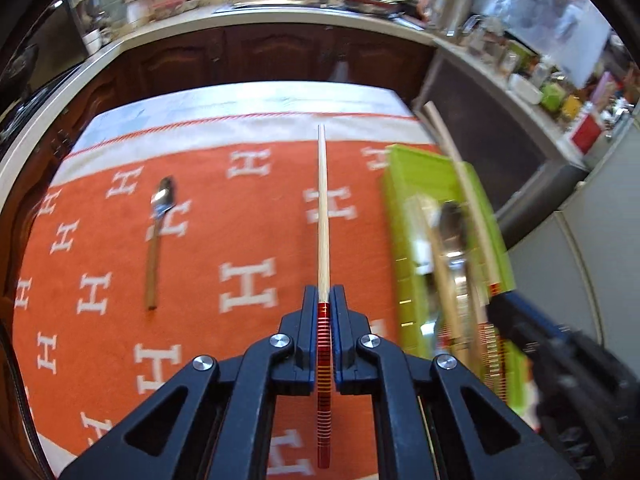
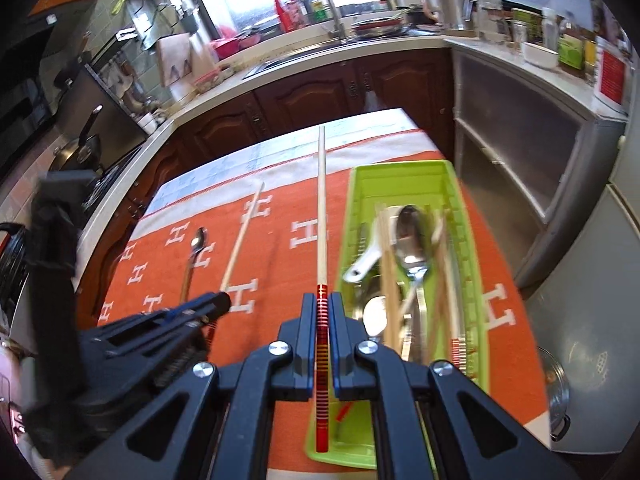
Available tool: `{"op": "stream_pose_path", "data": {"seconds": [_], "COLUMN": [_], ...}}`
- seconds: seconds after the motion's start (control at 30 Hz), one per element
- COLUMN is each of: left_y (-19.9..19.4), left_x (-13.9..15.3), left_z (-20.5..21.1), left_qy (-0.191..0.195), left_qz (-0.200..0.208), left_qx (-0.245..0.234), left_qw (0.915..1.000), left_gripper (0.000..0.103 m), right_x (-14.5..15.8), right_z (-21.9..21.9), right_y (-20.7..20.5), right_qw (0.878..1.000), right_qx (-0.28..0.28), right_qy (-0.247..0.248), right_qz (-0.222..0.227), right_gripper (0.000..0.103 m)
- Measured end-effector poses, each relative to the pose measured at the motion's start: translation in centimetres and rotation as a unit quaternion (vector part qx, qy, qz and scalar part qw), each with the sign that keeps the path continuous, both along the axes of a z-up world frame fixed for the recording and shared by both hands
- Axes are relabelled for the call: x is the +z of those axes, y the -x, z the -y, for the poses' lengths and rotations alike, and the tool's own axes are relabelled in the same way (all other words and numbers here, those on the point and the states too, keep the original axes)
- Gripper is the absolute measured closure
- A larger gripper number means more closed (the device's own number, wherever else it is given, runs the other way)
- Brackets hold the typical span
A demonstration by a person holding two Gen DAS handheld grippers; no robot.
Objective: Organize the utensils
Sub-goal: 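Carry both red-striped chopsticks into the green tray and open both grippers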
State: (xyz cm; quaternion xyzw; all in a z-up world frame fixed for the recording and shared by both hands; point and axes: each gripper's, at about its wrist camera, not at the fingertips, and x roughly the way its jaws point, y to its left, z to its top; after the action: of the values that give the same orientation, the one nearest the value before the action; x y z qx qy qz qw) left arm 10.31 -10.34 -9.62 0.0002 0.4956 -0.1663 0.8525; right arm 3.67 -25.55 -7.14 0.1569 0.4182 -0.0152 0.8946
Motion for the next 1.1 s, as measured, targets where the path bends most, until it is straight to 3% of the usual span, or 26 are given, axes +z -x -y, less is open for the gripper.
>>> {"op": "stream_pose_path", "data": {"seconds": [0.13,0.33,0.63,0.77,0.93,1.0,1.1], "left_y": [0.3,0.3,-1.0,-0.9,-0.3,0.0,0.3], "left_x": [1.1,0.5,-1.6,-1.9,-0.7,0.0,0.9], "left_z": [3.0,6.5,7.3,7.5,6.0,4.8,2.9], "left_qy": [0.016,0.020,0.041,0.039,0.024,0.014,0.004], "left_qz": [-0.011,-0.033,-0.078,-0.082,-0.058,-0.040,-0.014], "left_qx": [-0.034,-0.067,-0.076,-0.089,-0.087,-0.078,-0.059], "left_qw": [0.9992,0.9970,0.9932,0.9919,0.9943,0.9960,0.9981], "left_gripper": [0.100,0.100,0.098,0.078,0.069,0.056,0.053], "right_x": [-0.3,-2.1,-4.1,-4.8,-4.8,-4.4,-3.7], "right_z": [1.9,4.3,5.3,5.6,6.3,6.2,5.7], "right_y": [0.5,0.8,0.4,0.1,0.3,0.4,0.3], "right_qw": [1.000,0.997,0.994,0.992,0.991,0.992,0.993], "right_qx": [-0.027,-0.053,-0.061,-0.069,-0.074,-0.071,-0.066], "right_qy": [0.009,-0.003,0.002,-0.006,-0.021,-0.013,-0.008], "right_qz": [-0.009,-0.049,-0.086,-0.101,-0.106,-0.104,-0.098], "right_gripper": [0.097,0.097,0.097,0.096,0.096,0.096,0.096]}}
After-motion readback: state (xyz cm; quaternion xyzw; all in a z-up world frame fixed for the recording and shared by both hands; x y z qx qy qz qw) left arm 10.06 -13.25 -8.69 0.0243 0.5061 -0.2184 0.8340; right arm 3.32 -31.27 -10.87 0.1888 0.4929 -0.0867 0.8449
